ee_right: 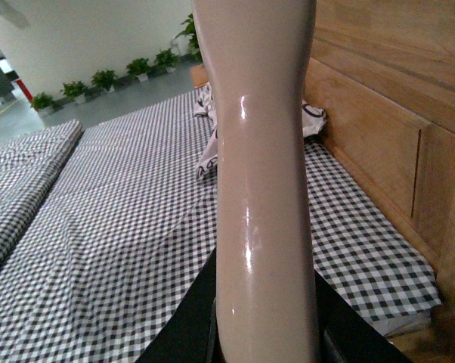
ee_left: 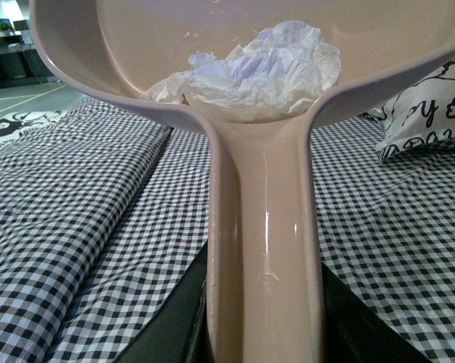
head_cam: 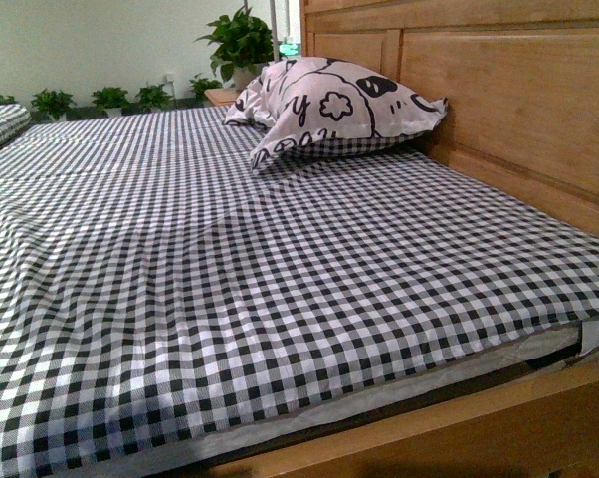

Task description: Clean up trash

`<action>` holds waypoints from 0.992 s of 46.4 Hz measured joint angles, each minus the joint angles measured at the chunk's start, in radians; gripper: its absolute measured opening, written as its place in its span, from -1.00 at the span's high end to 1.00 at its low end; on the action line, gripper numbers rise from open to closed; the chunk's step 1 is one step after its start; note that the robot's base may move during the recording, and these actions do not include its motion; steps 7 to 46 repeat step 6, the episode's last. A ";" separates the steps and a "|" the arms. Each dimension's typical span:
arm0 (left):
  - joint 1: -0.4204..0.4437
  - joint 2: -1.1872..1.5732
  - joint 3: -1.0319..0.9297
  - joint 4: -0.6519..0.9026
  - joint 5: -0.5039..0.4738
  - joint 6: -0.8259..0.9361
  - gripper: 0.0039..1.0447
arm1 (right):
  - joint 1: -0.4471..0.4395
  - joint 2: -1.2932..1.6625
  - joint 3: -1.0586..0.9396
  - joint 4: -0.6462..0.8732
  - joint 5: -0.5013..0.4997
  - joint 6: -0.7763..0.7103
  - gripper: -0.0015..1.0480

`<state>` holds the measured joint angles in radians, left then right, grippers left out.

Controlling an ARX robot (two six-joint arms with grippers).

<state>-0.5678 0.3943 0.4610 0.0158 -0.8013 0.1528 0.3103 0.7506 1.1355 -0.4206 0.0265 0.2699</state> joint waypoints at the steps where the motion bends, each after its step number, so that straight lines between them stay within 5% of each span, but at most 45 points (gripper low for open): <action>1: 0.000 0.000 0.000 0.000 0.000 0.000 0.49 | 0.000 0.000 0.000 0.000 0.000 0.000 0.64; 46: 0.000 0.000 0.000 0.000 0.000 0.000 0.49 | 0.000 0.000 0.000 0.000 0.000 0.000 0.64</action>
